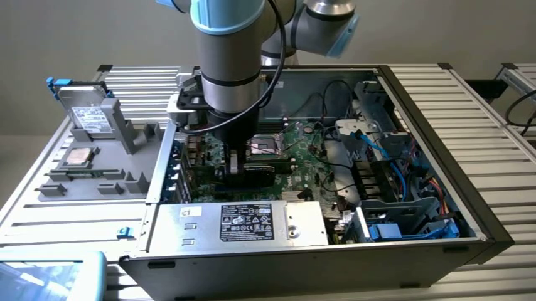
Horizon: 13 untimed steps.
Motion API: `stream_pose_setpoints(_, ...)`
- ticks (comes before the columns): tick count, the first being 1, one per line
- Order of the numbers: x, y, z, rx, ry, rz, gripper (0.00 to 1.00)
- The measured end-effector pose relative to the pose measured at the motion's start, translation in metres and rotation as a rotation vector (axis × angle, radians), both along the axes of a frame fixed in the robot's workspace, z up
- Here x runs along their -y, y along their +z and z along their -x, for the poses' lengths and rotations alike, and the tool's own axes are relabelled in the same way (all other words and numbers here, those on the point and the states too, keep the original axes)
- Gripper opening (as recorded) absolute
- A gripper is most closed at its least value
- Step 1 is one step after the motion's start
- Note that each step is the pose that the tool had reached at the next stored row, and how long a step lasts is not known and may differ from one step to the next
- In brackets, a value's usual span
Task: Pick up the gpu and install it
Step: 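Insert the gpu into the slot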
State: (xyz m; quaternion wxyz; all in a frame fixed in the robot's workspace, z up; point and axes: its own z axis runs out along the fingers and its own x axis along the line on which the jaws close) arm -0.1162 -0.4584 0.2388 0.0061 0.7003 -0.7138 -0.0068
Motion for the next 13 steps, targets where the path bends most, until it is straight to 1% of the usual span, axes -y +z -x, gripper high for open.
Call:
stream_pose_setpoints(9, 0.0, 0.0, 0.0, 0.0, 0.0, -0.0001, 0.28)
stream_pose_setpoints(10, -0.0001, -0.0003, 0.0003, -0.0004, -0.001, -0.0011, 0.29)
stream_pose_setpoints(11, -0.0001, -0.0004, 0.0003, 0.0003, -0.001, -0.0009, 0.29)
stream_pose_setpoints(12, -0.0001, -0.0002, 0.0002, 0.0004, 0.0, -0.0007, 0.35)
stream_pose_setpoints(13, 0.0, 0.0002, 0.0, 0.0001, 0.0, -0.0001, 0.35)
